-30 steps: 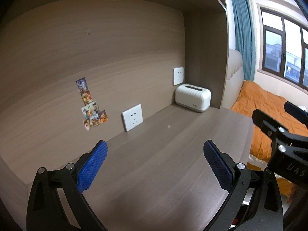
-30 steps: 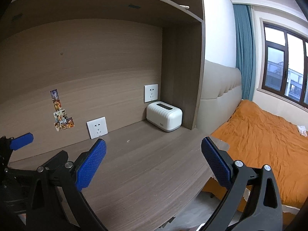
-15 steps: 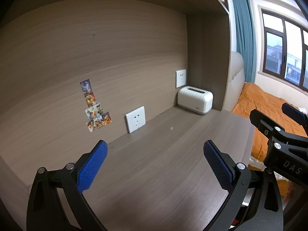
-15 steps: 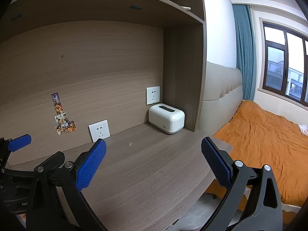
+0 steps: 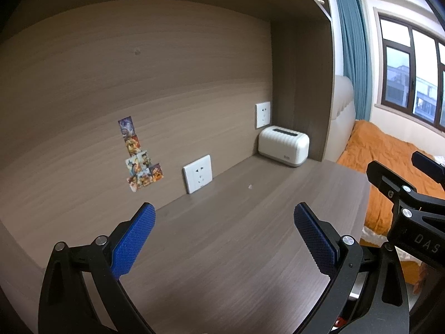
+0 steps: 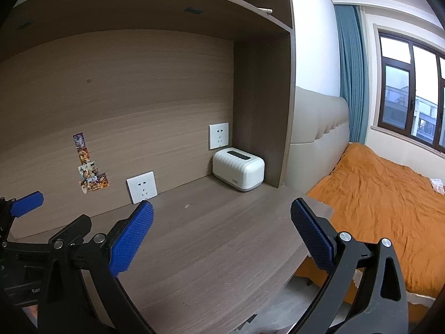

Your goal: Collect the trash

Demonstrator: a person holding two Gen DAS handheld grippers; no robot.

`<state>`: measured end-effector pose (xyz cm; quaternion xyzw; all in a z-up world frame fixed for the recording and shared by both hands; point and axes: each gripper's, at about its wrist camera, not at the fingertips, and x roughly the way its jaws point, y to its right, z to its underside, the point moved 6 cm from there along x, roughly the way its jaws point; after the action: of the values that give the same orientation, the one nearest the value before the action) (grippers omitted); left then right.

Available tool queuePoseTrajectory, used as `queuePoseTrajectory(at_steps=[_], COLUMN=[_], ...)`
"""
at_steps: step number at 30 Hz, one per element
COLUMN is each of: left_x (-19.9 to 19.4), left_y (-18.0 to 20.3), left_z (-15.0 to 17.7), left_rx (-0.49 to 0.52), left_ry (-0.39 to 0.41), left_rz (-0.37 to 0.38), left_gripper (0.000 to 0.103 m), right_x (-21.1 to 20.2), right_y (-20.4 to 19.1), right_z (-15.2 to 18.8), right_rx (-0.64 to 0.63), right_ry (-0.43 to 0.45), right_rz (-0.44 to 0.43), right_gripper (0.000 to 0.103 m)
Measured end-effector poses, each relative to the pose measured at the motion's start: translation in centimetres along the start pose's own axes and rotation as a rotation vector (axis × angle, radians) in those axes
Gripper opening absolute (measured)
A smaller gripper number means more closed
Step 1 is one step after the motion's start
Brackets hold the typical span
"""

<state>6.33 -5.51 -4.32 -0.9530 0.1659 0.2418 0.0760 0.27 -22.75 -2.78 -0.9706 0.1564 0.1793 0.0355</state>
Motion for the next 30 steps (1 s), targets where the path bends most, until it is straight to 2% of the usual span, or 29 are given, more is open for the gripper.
queuePoseTrajectory(at_steps=[17, 25, 30], left_x=[-0.4, -1.3, -1.4], left_y=[-0.3, -0.7, -0.8], left_z=[0.3, 0.3, 0.4], left_rx=[-0.025, -0.027, -0.041], left_ry=[-0.01, 0.018, 0.013], left_rz=[0.0, -0.035, -0.017], left_gripper=[0.098, 0.098, 0.098], right_x=[-0.8, -1.0, -1.1], right_y=[-0.1, -0.5, -0.7], right_z=[0.2, 0.3, 0.4], right_rx=[-0.026, -0.03, -0.027], right_ry=[0.004, 0.004, 0.003], right_rz=[0.017, 0.017, 0.016], right_gripper=[0.098, 0.098, 0.098])
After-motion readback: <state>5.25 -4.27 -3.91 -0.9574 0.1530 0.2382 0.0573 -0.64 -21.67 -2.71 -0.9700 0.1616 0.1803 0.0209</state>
